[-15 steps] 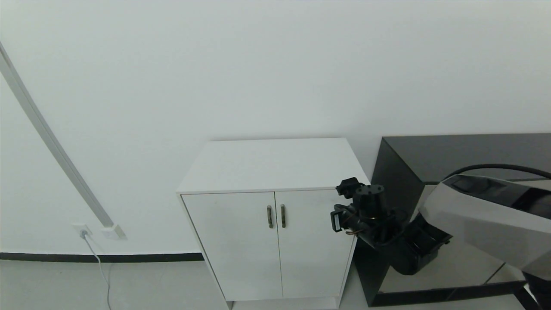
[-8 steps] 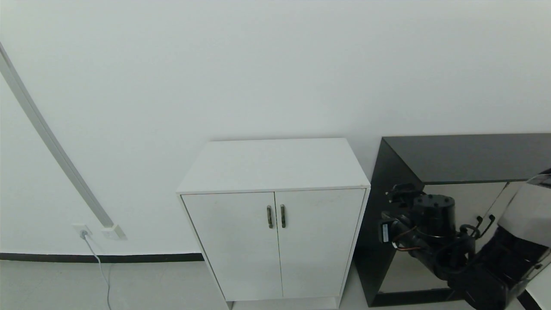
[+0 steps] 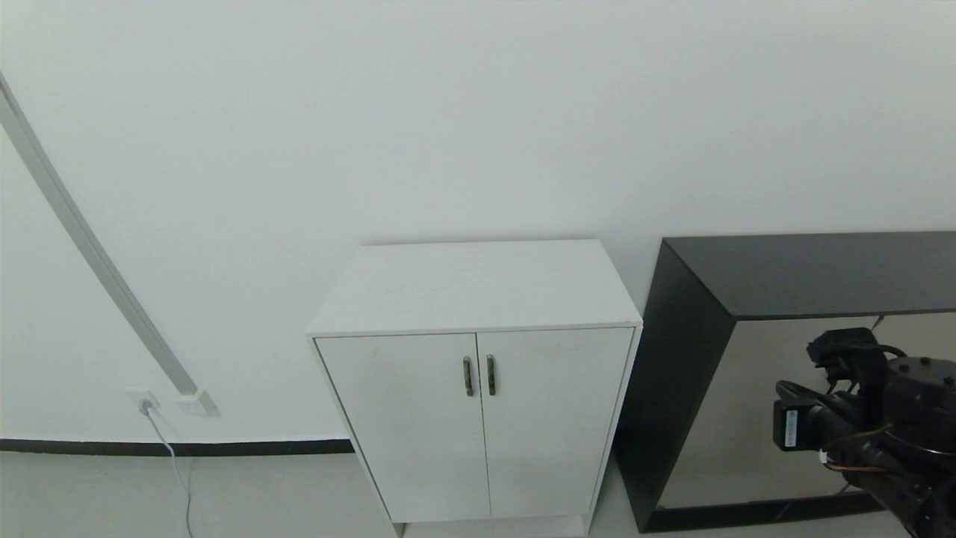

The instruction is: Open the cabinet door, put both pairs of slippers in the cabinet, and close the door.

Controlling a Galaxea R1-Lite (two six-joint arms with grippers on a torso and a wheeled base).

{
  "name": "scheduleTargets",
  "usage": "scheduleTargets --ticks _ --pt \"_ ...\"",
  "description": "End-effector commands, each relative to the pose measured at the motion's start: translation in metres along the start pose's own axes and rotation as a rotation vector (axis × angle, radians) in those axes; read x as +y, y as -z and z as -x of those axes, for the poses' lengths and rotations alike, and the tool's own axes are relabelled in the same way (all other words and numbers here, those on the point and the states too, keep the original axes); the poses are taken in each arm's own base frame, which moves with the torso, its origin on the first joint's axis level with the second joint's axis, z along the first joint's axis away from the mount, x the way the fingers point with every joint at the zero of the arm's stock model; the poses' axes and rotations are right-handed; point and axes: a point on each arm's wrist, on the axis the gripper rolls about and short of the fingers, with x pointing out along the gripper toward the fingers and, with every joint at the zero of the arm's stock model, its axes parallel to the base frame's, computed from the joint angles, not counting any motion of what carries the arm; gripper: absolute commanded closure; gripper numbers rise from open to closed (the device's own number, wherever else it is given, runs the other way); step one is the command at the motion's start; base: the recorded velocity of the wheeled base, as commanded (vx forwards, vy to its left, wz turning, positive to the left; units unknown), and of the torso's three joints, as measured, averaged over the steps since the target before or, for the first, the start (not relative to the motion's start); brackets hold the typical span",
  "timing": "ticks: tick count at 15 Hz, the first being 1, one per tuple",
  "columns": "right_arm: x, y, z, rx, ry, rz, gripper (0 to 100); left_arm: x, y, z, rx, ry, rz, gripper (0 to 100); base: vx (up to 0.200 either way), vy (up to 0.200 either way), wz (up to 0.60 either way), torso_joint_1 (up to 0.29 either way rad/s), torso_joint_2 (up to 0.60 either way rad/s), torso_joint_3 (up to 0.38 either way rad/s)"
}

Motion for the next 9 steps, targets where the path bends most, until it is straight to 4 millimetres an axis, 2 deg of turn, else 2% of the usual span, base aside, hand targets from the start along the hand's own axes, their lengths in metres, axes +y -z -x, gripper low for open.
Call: scheduleTargets --ticks 1,2,5,9 --pt "-0.012 0.0 0.025 -0.03 0.012 -0.012 100 0.0 0.0 0.0 0.0 0.0 0.0 100 0.0 0.0 0.0 0.0 0.0 0.0" --pt "-0.014 0.0 0.028 -0.031 0.012 -0.008 100 0.0 0.0 0.0 0.001 0.0 -0.001 100 0.0 0.0 0.0 0.0 0.0 0.0" --pt "-0.024 0.01 0.056 -0.035 0.013 0.023 100 0.0 0.0 0.0 0.0 0.0 0.0 100 0.0 0.0 0.0 0.0 0.0 0.0" --pt "-0.036 0.012 0.083 -0.025 0.021 0.024 100 0.0 0.0 0.0 0.0 0.0 0.0 100 0.0 0.0 0.0 0.0 0.0 0.0"
